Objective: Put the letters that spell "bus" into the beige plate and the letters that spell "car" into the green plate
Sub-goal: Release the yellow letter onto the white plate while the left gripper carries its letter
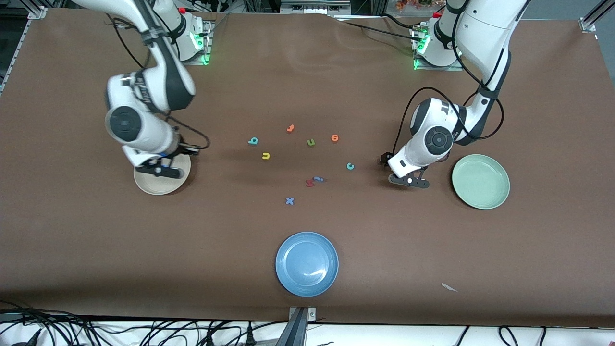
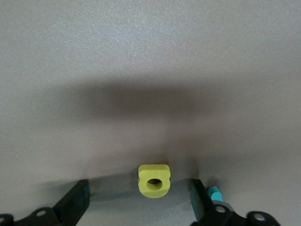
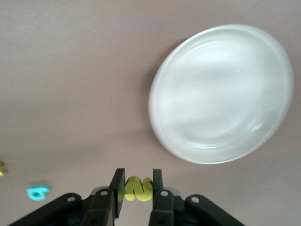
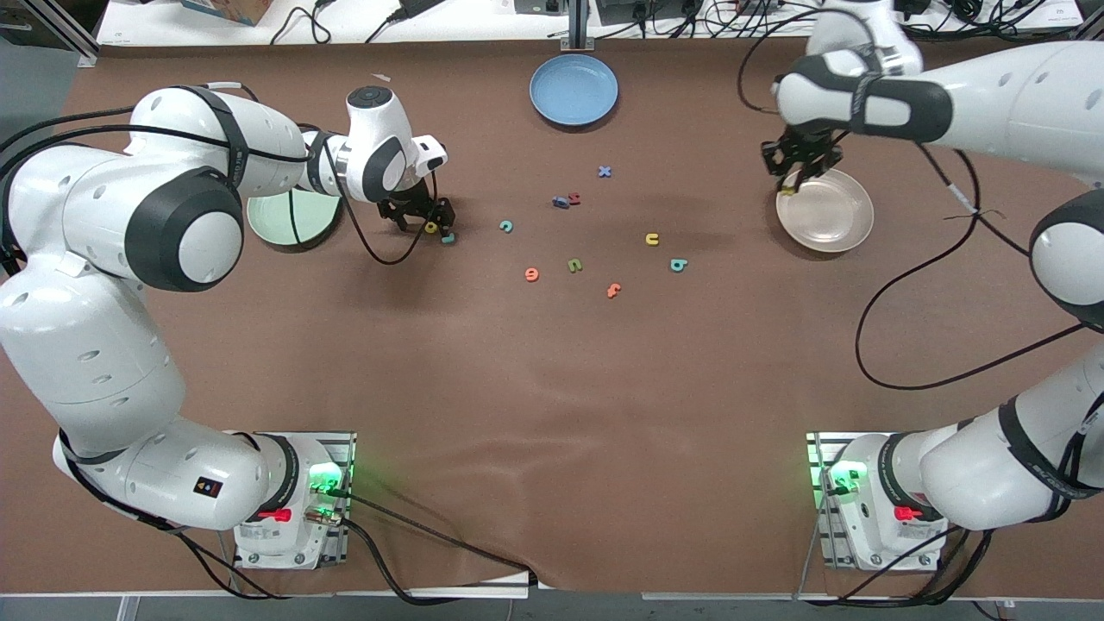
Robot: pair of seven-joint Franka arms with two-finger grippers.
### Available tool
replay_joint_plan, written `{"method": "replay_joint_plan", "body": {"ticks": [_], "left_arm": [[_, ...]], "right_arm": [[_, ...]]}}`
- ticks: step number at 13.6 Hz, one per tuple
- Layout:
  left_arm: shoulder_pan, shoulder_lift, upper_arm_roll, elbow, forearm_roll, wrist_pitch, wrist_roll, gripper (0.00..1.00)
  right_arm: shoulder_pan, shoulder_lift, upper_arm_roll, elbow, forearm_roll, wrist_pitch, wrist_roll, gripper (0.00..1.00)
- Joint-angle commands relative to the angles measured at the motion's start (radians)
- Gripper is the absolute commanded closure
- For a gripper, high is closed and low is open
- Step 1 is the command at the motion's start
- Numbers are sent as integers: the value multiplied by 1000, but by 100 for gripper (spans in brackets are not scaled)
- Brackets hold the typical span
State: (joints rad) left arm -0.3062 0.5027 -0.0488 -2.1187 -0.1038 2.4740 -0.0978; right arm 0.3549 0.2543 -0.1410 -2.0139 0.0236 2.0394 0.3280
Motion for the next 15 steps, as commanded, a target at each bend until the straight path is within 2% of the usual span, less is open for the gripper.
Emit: {"method": "replay_joint_plan", "body": {"ticks": [1,4,7,10,11,12,13,15], "left_arm": [[-10,-26,4,-27,-24,0,3,29],[-10,-26,4,-18,-22,-3,3,33],[-10,-26,4,-15,-22,-3,3,33],[-10,-26,4,-12,-22,-3,3,34],[-10,-26,4,-12,-23,-3,3,38],[-10,-26,3,-12,-22,-3,3,49],[-11,-26,3,-12,-23,-3,1,50],[-11,-30,3,-12,-23,-3,1,50]], "right_arm": [[-1,5,-87,0,22,-31,-189,83],[-42,60,-140,-9,24,20,-387,83],[-93,123,-140,-54,33,143,-477,82],[-96,149,-140,-69,41,186,-484,79],[-96,151,-140,-71,39,186,-484,59],[-96,151,-140,-69,41,185,-483,14],[-96,146,-140,-69,41,176,-483,0],[-94,113,-138,-63,47,127,-468,0]]}}
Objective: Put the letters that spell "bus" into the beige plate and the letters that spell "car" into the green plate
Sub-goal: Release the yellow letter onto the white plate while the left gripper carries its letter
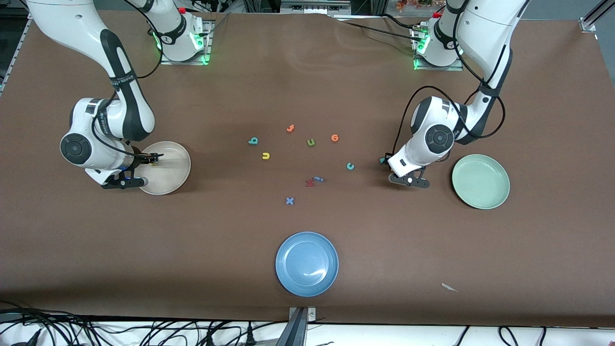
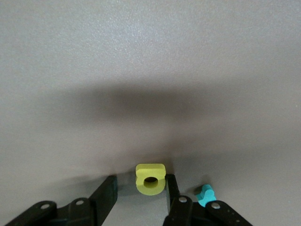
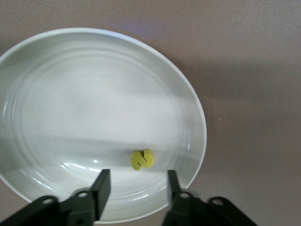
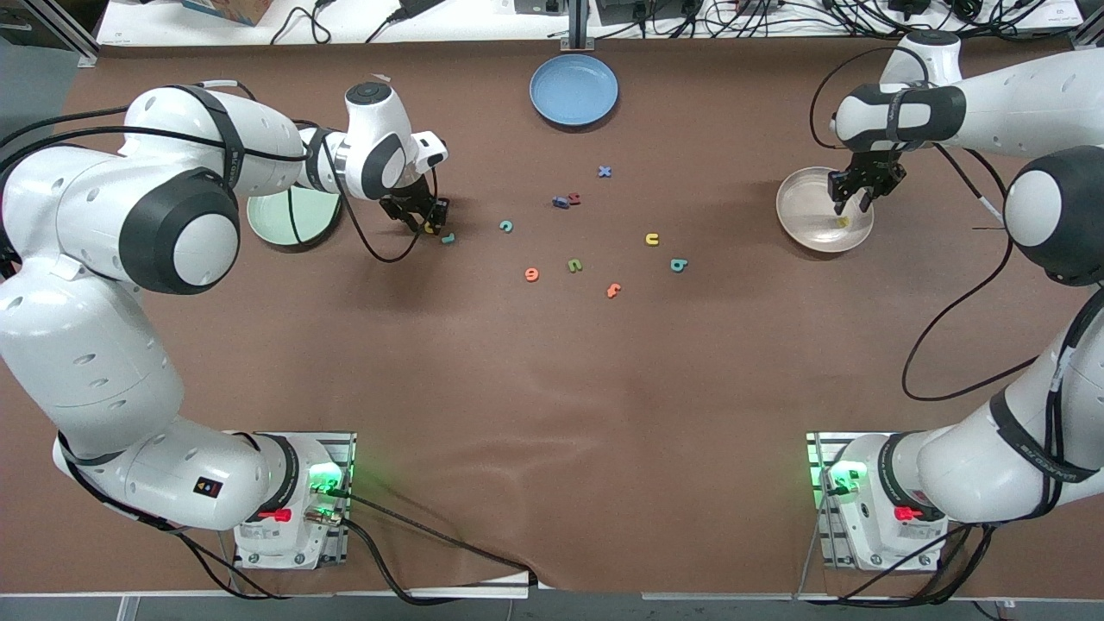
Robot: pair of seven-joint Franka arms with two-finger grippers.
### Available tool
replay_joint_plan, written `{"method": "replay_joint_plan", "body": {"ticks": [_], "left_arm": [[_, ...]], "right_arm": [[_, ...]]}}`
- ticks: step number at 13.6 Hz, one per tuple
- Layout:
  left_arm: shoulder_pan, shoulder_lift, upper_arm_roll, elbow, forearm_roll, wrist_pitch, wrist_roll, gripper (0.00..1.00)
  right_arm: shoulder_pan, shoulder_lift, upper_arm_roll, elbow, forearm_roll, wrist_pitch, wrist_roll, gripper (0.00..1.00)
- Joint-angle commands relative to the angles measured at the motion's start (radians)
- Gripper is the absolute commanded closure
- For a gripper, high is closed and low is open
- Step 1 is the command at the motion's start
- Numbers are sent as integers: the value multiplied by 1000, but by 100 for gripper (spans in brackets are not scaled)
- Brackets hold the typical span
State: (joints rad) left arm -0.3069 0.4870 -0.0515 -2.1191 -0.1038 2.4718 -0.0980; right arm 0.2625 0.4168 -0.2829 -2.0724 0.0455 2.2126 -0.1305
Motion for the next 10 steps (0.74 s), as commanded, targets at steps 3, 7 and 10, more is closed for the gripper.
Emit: {"method": "replay_joint_plan", "body": {"ticks": [3,7,10], "left_arm": [[-11,-16,5,-12,-22,-1,1,58],[-11,-18,5,-12,-20,-1,1,65],[-11,-25,5,-12,-16,-1,3,81]], "right_arm": [[6,-121,11,21,148,-178,21,0],[12,-158,123,20,152,-179,222,1],[12,-165,281,21,152,-136,511,1]]}}
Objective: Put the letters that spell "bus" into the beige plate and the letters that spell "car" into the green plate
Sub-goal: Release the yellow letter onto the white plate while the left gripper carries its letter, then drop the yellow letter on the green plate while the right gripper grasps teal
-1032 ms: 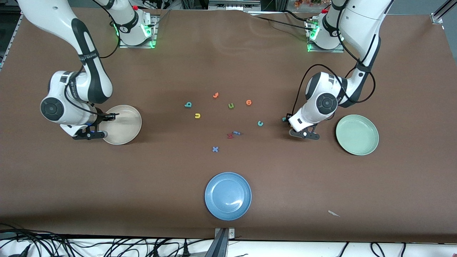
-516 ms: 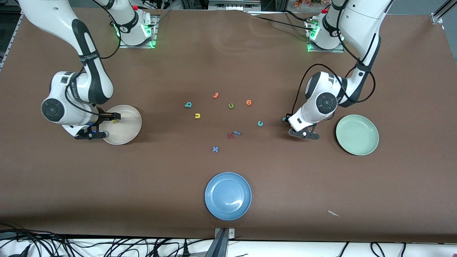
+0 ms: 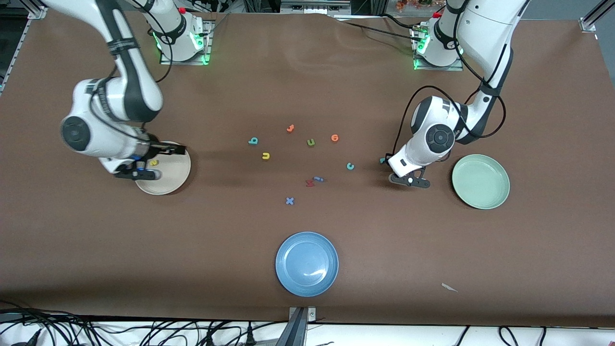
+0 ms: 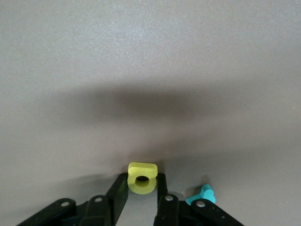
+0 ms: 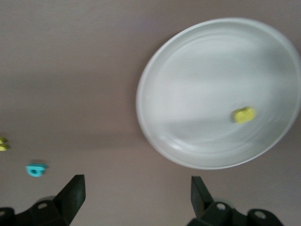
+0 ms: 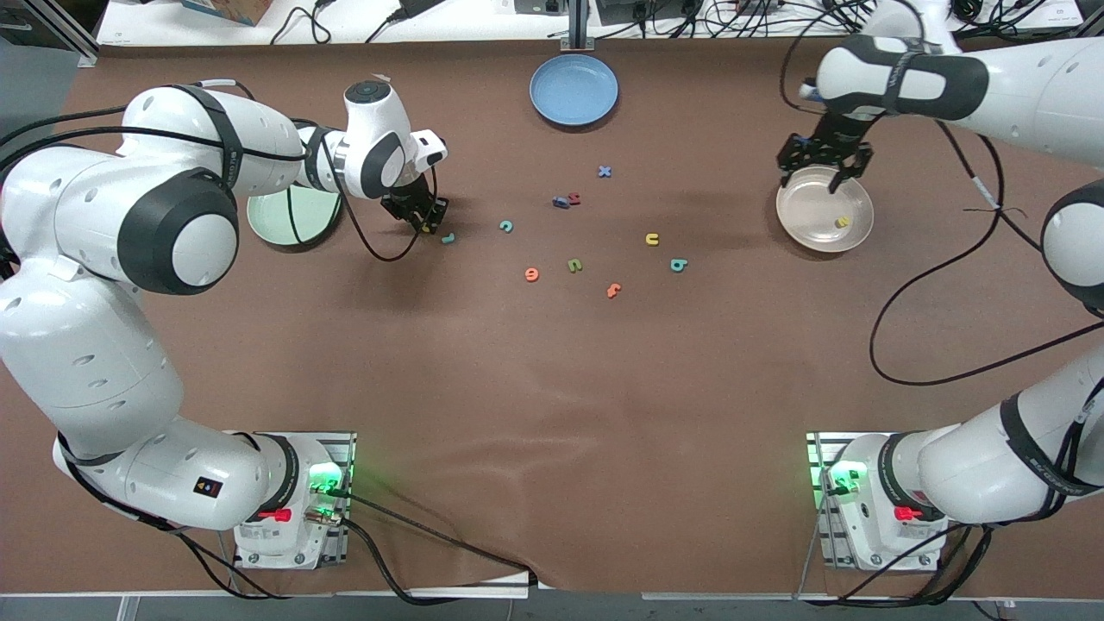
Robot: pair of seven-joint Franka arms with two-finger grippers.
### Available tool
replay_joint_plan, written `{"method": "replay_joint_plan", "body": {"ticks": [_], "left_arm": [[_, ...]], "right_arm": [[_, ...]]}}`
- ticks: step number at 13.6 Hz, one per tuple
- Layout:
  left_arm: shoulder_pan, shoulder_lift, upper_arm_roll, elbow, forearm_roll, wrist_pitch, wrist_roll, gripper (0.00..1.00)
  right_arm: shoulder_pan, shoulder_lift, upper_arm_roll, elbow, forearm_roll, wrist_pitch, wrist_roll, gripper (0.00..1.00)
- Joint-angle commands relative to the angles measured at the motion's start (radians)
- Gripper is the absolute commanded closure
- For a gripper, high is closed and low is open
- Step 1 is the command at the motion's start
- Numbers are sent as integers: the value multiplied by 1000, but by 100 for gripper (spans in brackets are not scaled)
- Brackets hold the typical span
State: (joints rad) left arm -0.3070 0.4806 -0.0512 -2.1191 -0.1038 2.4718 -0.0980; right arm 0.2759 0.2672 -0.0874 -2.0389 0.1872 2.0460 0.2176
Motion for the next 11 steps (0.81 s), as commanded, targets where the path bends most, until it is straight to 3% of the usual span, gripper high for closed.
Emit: {"method": "replay_joint_plan", "body": {"ticks": [1,2,4,7,11], "left_arm": [[-11,-26,5,-12,-16,-1,6,88],[-11,-36,5,-12,-14,-4,6,96],[-1,-68,5,-12,-14,-19,6,98],[67,-155,5,-16,-10,-123,50,97],[218,-224,7,-30,-10,-204,265,97]], "right_arm": [[-1,-10,133,-14,11,61,251,1],[-1,-3,170,-14,8,83,322,1],[23,16,215,-21,8,140,420,1],[121,59,218,-32,6,226,522,1],[175,110,219,-84,6,345,558,1]]}}
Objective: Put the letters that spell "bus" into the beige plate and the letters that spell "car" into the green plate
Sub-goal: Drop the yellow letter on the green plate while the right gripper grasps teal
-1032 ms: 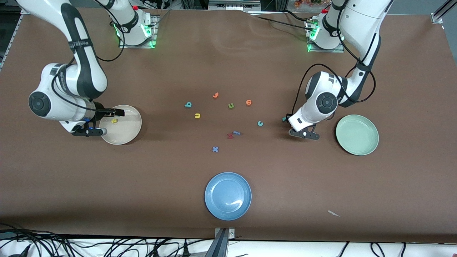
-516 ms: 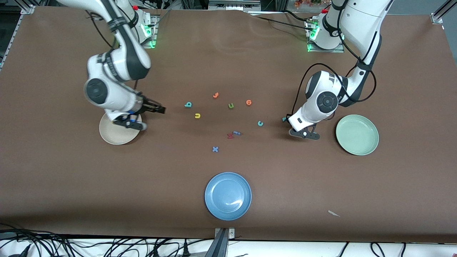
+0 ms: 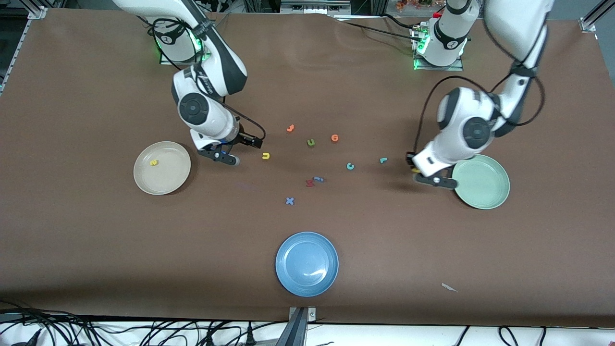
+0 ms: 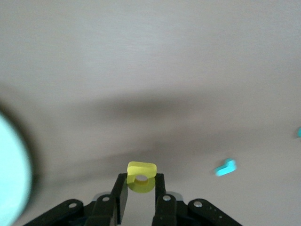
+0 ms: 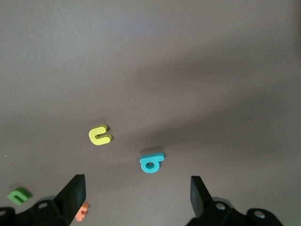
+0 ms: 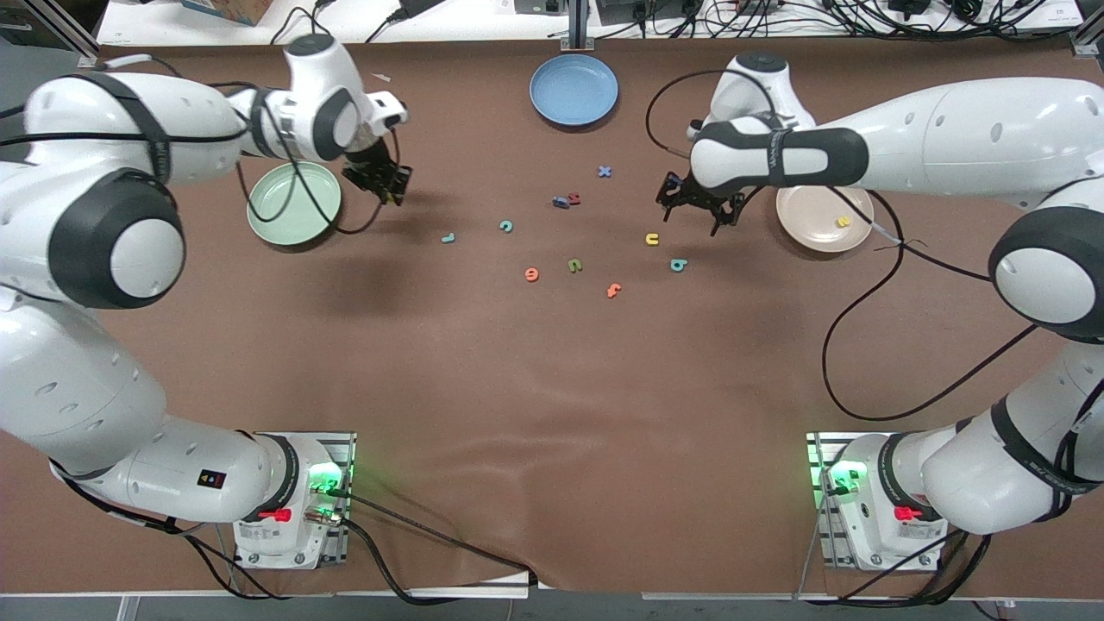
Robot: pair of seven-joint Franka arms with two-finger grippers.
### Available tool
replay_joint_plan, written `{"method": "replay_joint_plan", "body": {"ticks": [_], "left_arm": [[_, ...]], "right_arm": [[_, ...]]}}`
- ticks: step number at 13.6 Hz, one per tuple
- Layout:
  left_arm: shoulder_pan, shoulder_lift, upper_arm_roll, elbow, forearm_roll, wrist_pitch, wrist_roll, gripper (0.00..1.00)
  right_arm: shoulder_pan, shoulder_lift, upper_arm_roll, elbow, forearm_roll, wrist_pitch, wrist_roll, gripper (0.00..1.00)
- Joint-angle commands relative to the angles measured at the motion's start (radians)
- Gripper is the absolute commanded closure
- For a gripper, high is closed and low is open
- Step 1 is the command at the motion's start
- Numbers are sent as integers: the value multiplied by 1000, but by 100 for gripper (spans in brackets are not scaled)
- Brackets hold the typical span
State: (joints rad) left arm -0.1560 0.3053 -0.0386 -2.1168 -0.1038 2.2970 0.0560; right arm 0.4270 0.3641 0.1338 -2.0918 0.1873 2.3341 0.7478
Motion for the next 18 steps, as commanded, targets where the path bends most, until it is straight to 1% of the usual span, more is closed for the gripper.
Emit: {"method": "replay_joint_plan", "body": {"ticks": [1,2,3,5,7,8,9,10,12,13,14,15,16,18], "left_arm": [[117,-51,-4,-32,2,-40,167,97],[162,-49,-4,-32,47,-40,212,96],[188,-45,-4,-32,77,-36,228,92],[207,-29,-4,-32,90,-24,228,74],[208,-26,-4,-32,90,-16,228,59],[208,-26,-4,-32,90,-17,228,48],[208,-26,-4,-32,90,-17,228,40],[208,-28,-4,-31,90,-16,228,35],[201,-29,-6,-25,82,-17,220,35],[181,-29,-20,-17,73,-16,209,35],[159,-20,-65,-14,26,-11,176,35],[141,-12,-79,-14,-15,19,124,35],[101,6,-90,-14,-33,51,93,35],[50,31,-110,-18,-33,85,26,33]], "right_arm": [[39,21,-2,-42,6,73,42,1],[47,29,-2,-50,6,82,42,1],[50,32,-2,-63,4,88,42,1],[62,42,-2,-95,4,141,42,1],[67,70,-3,-120,3,220,41,1],[67,79,-3,-122,0,235,41,1],[67,84,-3,-122,-3,247,41,1],[67,88,-3,-122,-8,255,41,2],[67,88,-5,-122,-9,255,39,7],[67,88,-5,-123,-9,255,39,17],[67,88,-5,-123,-9,255,39,28],[67,88,-5,-123,-9,255,39,39],[67,88,-5,-123,-8,255,41,52],[67,88,-6,-123,-8,254,42,66]]}}
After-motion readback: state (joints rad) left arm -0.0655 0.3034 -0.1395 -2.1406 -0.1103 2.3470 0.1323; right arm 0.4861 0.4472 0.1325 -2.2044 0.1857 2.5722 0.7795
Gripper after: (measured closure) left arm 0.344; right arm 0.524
